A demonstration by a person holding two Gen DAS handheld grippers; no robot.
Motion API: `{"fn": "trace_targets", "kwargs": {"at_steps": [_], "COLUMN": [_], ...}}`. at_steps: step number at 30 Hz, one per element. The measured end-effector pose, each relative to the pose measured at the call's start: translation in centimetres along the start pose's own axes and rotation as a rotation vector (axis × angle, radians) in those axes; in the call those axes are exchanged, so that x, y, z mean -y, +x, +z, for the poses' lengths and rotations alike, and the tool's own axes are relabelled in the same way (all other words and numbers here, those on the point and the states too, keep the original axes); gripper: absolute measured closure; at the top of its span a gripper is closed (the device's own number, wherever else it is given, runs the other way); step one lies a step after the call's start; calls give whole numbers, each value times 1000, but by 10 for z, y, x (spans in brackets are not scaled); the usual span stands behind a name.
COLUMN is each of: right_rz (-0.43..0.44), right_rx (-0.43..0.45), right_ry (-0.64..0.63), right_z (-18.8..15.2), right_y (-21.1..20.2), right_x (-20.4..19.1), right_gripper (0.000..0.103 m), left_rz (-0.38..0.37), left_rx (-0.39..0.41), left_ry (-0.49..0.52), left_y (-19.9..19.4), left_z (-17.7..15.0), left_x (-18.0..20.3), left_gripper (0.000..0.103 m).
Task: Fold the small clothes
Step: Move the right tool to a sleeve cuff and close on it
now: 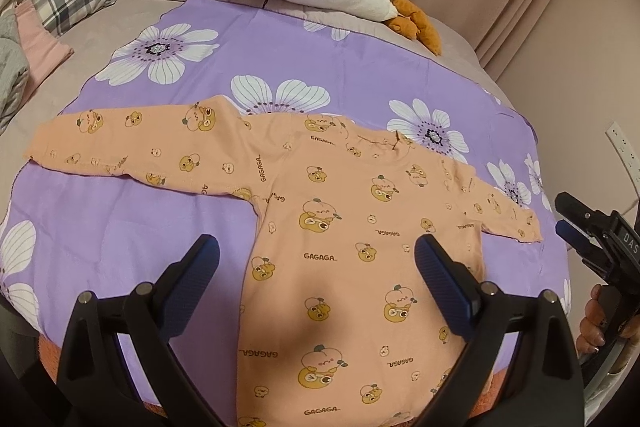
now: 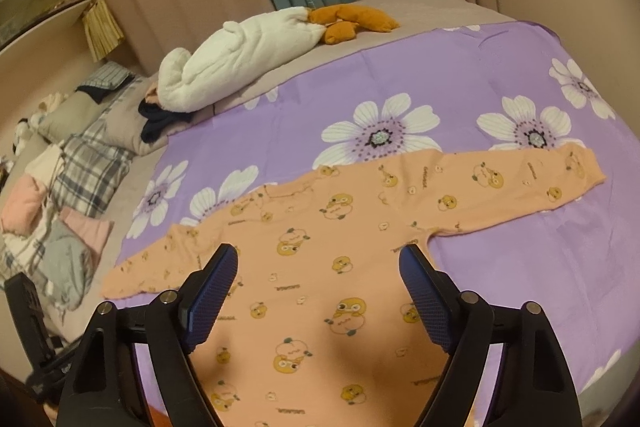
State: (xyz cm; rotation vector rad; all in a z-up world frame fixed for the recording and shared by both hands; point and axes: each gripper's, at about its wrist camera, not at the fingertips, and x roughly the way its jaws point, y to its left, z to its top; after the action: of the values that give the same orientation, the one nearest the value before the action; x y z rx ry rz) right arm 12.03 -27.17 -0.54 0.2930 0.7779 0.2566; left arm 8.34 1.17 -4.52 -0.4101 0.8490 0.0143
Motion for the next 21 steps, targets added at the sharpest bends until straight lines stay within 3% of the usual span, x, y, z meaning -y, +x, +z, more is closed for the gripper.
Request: {"fn": "trace_targets", "kwargs": {"at_steps": [4,12,21], "right_rz": [3,-31,-112], "right_rx": [12,52,77], "right_ry": [12,65,268], "right_z": [1,12,31], "right_y": [-3,-9,-6], "right_x": [8,41,125], "right_gripper": [20,32,46], "left_rz": [3,11,41], "left_rx": [-5,-67,-172], "left_ry": [26,60,76], "left_y": [5,27,67], "left_z": [-3,-13,-25], "left_x": [5,16,28], "left_gripper": [5,6,12]}}
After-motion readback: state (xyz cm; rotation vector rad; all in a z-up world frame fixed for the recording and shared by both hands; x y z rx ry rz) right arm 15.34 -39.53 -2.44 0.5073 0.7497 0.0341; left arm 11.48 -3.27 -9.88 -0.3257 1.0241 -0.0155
